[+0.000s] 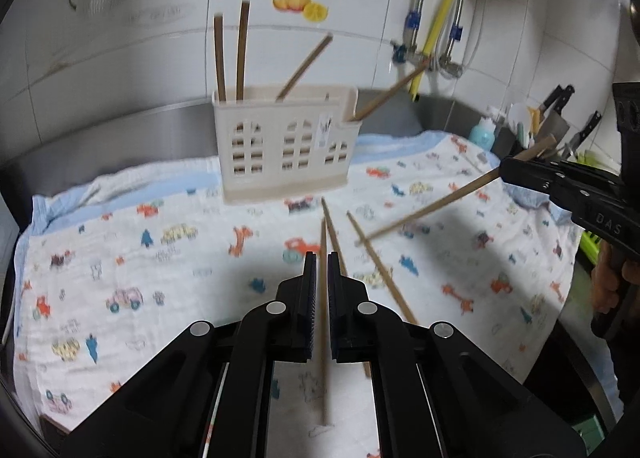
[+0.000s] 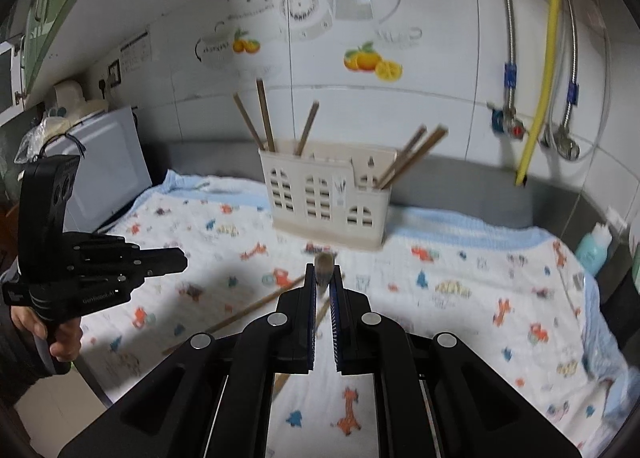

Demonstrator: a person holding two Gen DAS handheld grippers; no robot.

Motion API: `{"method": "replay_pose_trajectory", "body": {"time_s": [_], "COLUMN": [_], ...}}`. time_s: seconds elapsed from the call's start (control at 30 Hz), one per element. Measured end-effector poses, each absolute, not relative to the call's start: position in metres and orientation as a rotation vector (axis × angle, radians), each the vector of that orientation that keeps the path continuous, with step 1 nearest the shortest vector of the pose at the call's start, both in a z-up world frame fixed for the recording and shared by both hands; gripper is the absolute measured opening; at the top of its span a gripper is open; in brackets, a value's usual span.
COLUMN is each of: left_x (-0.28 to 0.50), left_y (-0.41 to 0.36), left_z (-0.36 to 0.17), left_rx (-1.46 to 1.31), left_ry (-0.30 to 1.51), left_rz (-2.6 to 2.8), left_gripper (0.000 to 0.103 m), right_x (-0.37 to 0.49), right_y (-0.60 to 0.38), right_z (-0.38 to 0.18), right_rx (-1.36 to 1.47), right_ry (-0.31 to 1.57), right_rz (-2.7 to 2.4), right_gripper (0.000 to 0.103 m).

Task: Organize utensils
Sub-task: 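Lift the right tool's chopstick toward the holder while the left tool lowers to another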

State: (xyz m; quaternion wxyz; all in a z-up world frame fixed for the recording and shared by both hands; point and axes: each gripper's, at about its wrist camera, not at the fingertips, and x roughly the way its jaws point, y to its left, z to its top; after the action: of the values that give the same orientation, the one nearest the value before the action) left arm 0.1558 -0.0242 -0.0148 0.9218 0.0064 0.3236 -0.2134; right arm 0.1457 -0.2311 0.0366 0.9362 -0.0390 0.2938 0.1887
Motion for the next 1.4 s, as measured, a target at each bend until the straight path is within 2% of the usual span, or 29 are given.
{"method": "replay_pose_trajectory", "body": {"time_s": [0.23, 0.57, 0.6, 0.67, 0.7, 0.83, 0.87, 0.9, 1.03, 1.13, 1.23, 1.4], "left_x": [0.157, 0.151, 0.151, 0.149, 0.148, 0.145, 0.145, 0.144, 0.146, 0.143, 0.144, 0.144], "left_y": [-0.021, -0.034, -0.034, -0.035, -0.037, -0.043, -0.044, -0.046, -0.047, -0.049, -0.052, -0.048], "left_z": [-0.026, -0.09, -0.093, -0.099, -0.101, -0.11, -0.111, -0.113, -0.122, -0.124, -0.123, -0.103], "left_rx": [0.031, 0.022, 0.013, 0.018, 0.028, 0.061, 0.075, 0.087, 0.079, 0.095, 0.126, 0.09], "left_ry": [0.714, 0.883, 0.894, 0.895, 0.893, 0.9, 0.9, 0.903, 0.929, 0.912, 0.915, 0.891], "left_rz": [-0.45, -0.479, -0.484, -0.461, -0.453, -0.445, -0.444, -0.441, -0.42, -0.402, -0.366, -0.389], "left_gripper": [0.004, 0.008, 0.012, 0.036, 0.036, 0.034, 0.024, 0.021, 0.016, 0.016, 0.005, 0.005], "right_x": [0.15, 0.149, 0.148, 0.148, 0.148, 0.148, 0.148, 0.148, 0.148, 0.149, 0.149, 0.15], "right_y": [-0.229, -0.229, -0.228, -0.227, -0.226, -0.226, -0.226, -0.226, -0.227, -0.226, -0.226, -0.225], "right_z": [0.045, 0.04, 0.04, 0.041, 0.041, 0.039, 0.038, 0.038, 0.037, 0.035, 0.034, 0.037], "right_rx": [-0.097, -0.098, -0.098, -0.104, -0.109, -0.111, -0.111, -0.11, -0.11, -0.115, -0.116, -0.119], "right_ry": [0.588, 0.595, 0.593, 0.592, 0.591, 0.594, 0.596, 0.598, 0.6, 0.603, 0.607, 0.601], "right_rz": [0.39, 0.39, 0.39, 0.39, 0.39, 0.393, 0.393, 0.393, 0.393, 0.392, 0.391, 0.388], "right_gripper": [0.006, 0.006, 0.006, 0.006, 0.006, 0.006, 0.006, 0.006, 0.006, 0.006, 0.006, 0.006]}}
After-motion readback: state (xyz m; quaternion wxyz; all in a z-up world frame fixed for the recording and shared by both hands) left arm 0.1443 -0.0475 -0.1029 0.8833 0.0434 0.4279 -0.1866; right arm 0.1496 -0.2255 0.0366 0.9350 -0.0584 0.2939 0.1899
